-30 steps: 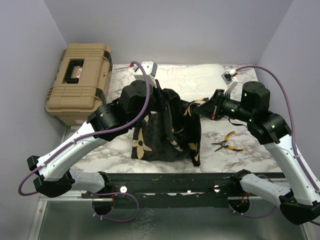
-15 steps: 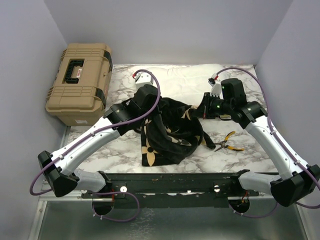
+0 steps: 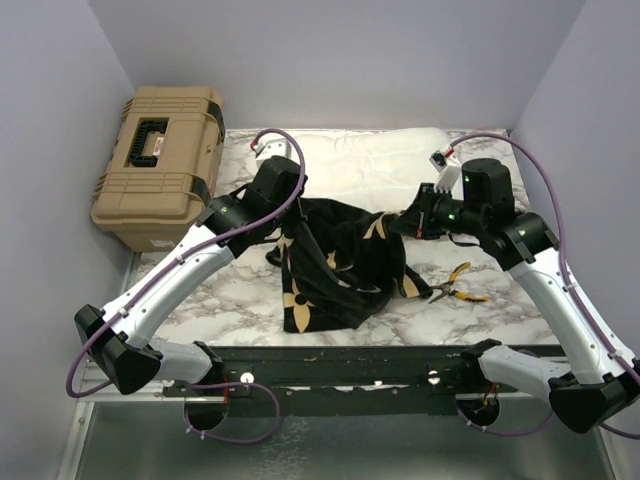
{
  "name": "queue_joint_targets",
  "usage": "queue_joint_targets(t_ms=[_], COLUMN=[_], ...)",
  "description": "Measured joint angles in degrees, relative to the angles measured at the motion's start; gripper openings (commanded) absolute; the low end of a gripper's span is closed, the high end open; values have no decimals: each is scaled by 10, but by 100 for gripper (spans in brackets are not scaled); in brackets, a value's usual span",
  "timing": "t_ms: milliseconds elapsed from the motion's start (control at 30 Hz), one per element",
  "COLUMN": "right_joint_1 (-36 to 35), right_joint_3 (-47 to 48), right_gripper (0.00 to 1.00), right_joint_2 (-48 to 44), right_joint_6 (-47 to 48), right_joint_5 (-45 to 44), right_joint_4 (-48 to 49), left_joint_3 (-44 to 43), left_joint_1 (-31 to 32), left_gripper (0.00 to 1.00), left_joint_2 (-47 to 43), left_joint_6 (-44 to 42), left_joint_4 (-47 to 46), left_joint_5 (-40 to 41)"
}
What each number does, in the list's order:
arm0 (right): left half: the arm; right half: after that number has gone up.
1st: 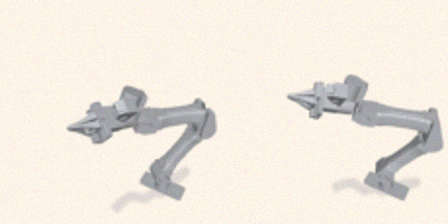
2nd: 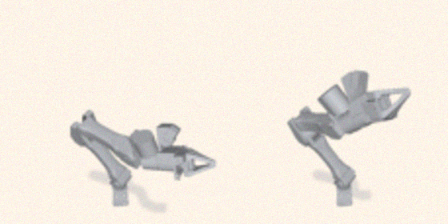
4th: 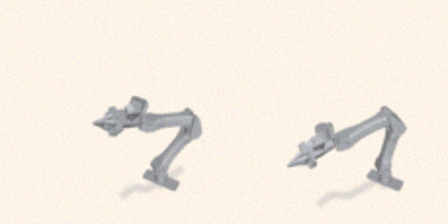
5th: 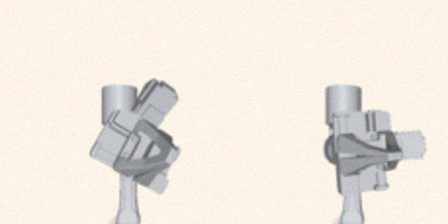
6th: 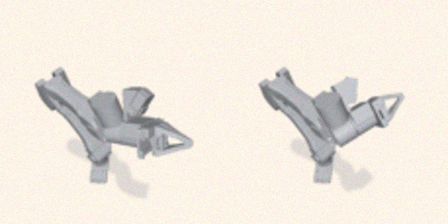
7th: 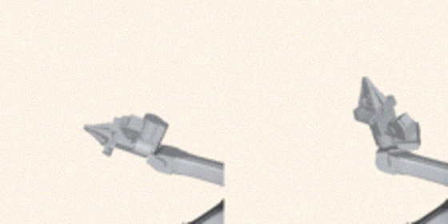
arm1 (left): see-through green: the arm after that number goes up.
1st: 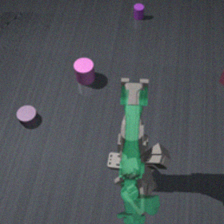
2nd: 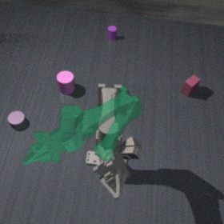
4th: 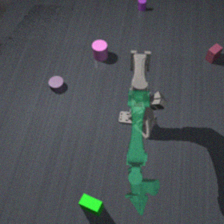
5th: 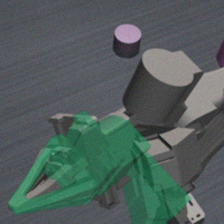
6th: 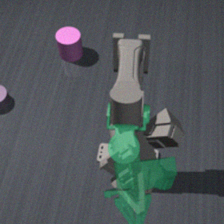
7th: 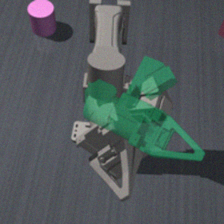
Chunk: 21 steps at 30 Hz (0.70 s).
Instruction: Put the pillow into the pillowcase
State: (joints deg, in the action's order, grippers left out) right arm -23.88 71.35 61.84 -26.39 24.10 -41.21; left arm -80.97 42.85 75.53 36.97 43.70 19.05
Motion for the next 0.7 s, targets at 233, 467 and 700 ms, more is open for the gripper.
queue_joint_targets(t_ms=[233,467,700], right_joint_1=[0,0,0], right_joint_3=[-17,-79,-164], right_gripper=[0,1,1], right_joint_2=[0,-3,-6], right_joint_6=[26,31,18], right_joint_5=[-32,-57,-64], right_joint_4=[-19,-19,-8], left_joint_3=[-35,-65,71], left_joint_1=[-40,-45,-39], left_gripper=[74,88,84], left_joint_2=[-1,10,9], left_joint_6=[-24,-45,-16], left_joint_4=[118,162,31], left_joint_5=[98,105,-76])
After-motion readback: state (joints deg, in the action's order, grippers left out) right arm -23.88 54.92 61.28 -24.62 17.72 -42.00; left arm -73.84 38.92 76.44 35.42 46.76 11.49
